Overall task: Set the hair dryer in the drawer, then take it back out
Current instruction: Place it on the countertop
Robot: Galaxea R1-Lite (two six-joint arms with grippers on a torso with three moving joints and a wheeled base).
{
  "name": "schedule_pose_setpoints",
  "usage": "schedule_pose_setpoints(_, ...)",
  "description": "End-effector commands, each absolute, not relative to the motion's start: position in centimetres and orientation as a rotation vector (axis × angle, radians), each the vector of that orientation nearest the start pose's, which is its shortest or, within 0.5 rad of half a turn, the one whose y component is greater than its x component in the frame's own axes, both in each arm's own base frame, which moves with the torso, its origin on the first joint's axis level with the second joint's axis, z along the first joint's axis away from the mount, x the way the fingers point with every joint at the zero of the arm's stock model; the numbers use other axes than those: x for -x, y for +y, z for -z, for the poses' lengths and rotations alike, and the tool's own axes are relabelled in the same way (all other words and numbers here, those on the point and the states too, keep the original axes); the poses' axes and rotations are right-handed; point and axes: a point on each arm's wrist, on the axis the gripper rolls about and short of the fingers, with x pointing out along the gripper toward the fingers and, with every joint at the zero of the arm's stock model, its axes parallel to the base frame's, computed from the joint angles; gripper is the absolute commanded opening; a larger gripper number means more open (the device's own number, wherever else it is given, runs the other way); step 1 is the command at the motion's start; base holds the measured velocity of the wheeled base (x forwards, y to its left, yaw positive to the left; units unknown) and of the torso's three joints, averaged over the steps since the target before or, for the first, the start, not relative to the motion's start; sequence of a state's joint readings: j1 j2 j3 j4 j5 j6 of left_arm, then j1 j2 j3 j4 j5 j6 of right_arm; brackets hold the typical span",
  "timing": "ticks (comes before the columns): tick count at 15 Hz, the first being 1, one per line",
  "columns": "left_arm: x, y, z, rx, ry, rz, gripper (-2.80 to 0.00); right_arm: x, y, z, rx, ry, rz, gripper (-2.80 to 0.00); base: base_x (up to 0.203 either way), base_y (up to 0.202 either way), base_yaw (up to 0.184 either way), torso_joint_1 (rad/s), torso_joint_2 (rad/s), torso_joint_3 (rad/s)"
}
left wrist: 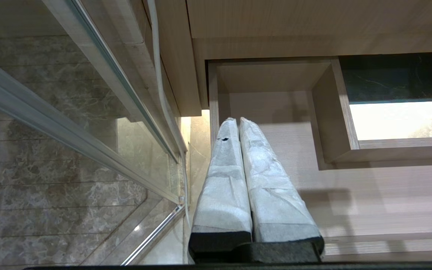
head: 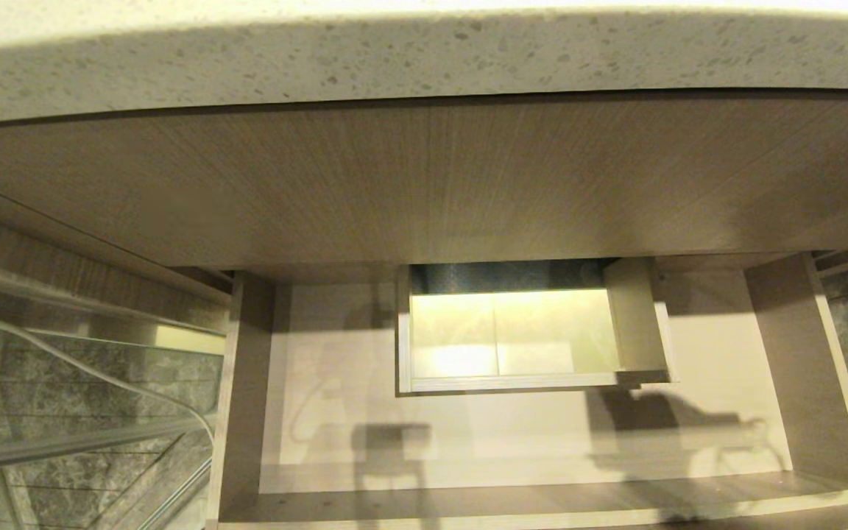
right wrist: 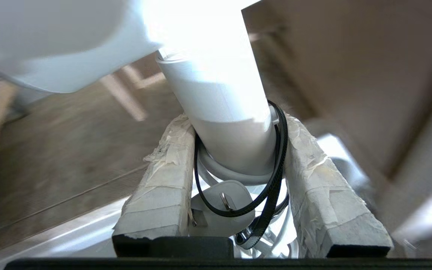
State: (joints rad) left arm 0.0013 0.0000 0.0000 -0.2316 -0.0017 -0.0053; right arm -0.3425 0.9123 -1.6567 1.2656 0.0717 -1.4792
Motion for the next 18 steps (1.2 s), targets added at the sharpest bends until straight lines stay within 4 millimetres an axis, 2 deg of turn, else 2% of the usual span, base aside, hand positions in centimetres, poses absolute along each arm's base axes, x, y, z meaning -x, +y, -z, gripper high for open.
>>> schedule_pose_setpoints(1,2.2,0.0,-8.8,0.006,-0.193,0.001,-2.8,4.1,1.5,-37.0,1.356,0.522,-0.106,-2.8,0.0,0.0,0.0,0.0,0.0,0.0)
schedule_pose_setpoints(5,2.2,0.0,-8.8,0.006,-0.193,0.001,-2.8,7.4,2.3,-37.3,1.343,0.425,-0.057,-2.8,0.0,0.0,0.0,0.0,0.0,0.0)
schedule_pose_setpoints(10,2.2,0.0,-8.8,0.006,-0.193,0.001,-2.8,8.4,2.1,-39.4,1.332,0.226,0.024,-2.8,0.0,0.0,0.0,0.0,0.0,0.0)
schedule_pose_setpoints(14,2.2,0.0,-8.8,0.006,-0.193,0.001,-2.8,5.5,1.4,-42.6,1.3,0.099,0.141,-2.8,0.0,0.0,0.0,0.0,0.0,0.0)
schedule_pose_setpoints(18,2.2,0.0,-8.8,0.006,-0.193,0.001,-2.8,0.0,0.1,-46.1,1.275,-0.037,0.27,-2.8,0.0,0.0,0.0,0.0,0.0,0.0)
